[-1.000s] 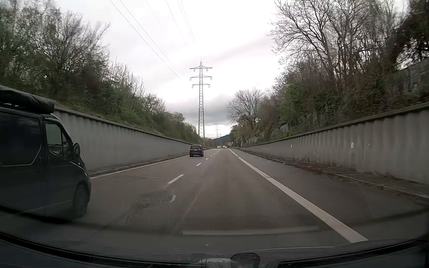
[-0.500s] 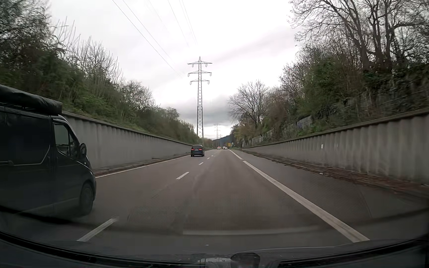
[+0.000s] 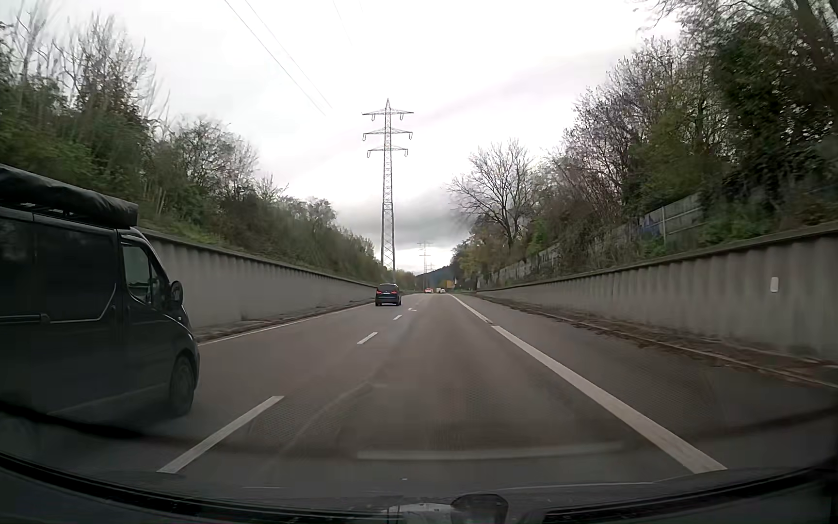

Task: Follow the waypoints while adhering to traffic rules and regulations

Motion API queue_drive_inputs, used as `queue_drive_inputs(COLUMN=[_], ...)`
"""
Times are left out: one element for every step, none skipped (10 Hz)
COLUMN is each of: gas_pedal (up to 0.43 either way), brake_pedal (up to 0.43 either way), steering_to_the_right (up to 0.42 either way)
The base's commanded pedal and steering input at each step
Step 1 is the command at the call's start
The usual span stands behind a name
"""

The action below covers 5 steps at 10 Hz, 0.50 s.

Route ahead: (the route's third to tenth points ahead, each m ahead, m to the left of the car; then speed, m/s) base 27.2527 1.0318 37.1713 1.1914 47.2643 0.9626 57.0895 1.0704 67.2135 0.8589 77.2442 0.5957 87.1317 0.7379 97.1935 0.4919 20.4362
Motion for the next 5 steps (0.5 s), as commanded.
queue_drive_inputs(gas_pedal=[0.157, 0.157, 0.157, 0.157, 0.177], brake_pedal=[0.0, 0.0, 0.0, 0.0, 0.0], steering_to_the_right=[0.0, 0.0, 0.0, 0.0, 0.0])
